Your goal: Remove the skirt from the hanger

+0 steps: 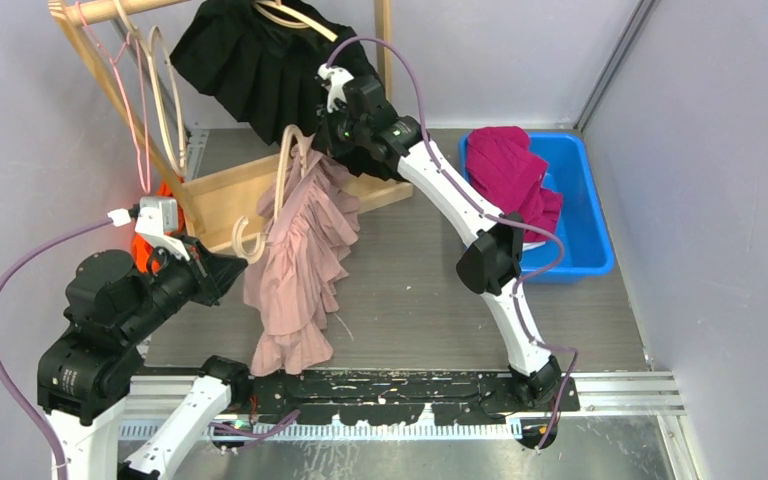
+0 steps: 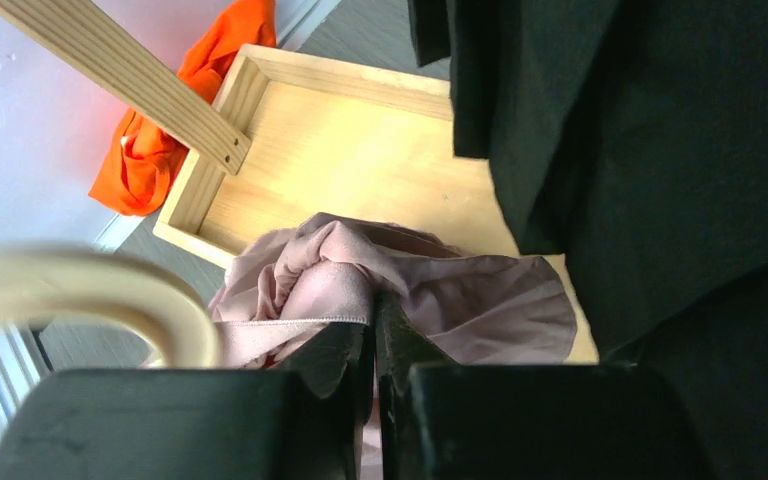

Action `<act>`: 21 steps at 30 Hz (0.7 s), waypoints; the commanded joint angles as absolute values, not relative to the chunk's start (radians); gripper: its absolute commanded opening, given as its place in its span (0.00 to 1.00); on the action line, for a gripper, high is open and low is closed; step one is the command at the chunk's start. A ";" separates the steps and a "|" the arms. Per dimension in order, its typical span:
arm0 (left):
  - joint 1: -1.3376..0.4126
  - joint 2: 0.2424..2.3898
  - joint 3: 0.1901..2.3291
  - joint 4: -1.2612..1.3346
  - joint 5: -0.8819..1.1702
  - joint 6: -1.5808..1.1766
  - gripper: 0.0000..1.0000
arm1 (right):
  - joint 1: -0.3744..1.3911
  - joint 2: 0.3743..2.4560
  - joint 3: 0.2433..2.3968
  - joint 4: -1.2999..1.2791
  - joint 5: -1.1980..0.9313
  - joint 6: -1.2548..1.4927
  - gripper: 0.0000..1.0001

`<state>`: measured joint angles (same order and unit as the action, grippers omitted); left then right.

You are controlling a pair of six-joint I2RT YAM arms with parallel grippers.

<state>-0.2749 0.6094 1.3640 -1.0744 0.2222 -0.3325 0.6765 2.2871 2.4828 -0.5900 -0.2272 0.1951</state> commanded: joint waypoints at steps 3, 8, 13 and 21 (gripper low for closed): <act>-0.278 0.593 1.406 -1.077 0.241 -0.369 0.00 | 0.641 2.297 2.521 -0.491 -0.216 0.219 0.11; -0.279 0.626 1.408 -1.007 0.226 -0.341 0.00 | 0.649 2.262 2.442 -0.505 -0.252 0.235 0.10; -0.278 0.684 1.392 -0.842 0.106 -0.268 0.00 | 0.680 2.108 2.175 -0.423 -0.336 0.286 0.10; -0.278 0.830 1.419 -0.571 -0.018 -0.180 0.00 | 0.773 1.970 1.994 -0.464 -0.385 0.241 0.09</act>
